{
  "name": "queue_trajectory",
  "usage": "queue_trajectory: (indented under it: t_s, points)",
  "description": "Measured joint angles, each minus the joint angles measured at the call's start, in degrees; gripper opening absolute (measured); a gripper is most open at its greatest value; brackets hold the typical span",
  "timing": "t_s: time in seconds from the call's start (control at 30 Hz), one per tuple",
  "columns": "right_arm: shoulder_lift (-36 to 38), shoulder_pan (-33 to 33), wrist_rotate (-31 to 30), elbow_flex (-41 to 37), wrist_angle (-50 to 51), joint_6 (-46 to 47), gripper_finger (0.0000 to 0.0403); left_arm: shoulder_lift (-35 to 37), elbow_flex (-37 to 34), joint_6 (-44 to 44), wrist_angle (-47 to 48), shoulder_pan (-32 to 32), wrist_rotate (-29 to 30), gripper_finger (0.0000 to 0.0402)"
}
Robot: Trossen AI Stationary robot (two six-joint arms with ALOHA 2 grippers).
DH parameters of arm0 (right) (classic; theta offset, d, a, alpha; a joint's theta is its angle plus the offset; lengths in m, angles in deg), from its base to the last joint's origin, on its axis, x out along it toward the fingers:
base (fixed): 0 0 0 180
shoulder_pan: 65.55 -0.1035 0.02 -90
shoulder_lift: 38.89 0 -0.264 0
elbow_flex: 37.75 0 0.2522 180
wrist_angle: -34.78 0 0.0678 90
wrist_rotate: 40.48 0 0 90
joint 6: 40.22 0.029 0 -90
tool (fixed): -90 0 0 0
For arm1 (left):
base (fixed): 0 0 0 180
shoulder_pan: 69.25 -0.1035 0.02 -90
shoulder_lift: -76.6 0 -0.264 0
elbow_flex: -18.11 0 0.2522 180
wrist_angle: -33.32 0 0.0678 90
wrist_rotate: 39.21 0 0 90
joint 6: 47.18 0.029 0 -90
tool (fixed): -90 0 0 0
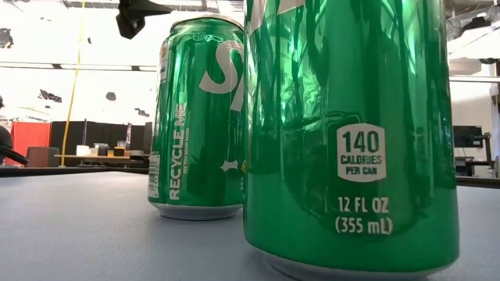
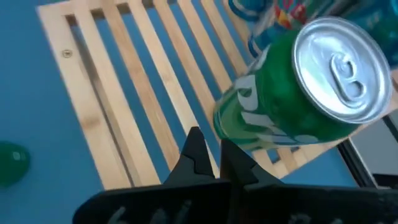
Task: Place canned beverage on shelf
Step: Put the green soda can on the shelf
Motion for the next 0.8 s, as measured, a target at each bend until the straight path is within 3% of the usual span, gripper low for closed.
queue_trajectory:
  t_s: [0.8]
  points:
    - [-0.2,5.8,0.2,0.0,-1.1,-4.6,0.0000,0.0,0.0,0.0,0.0,0.0,0.0,0.0212]
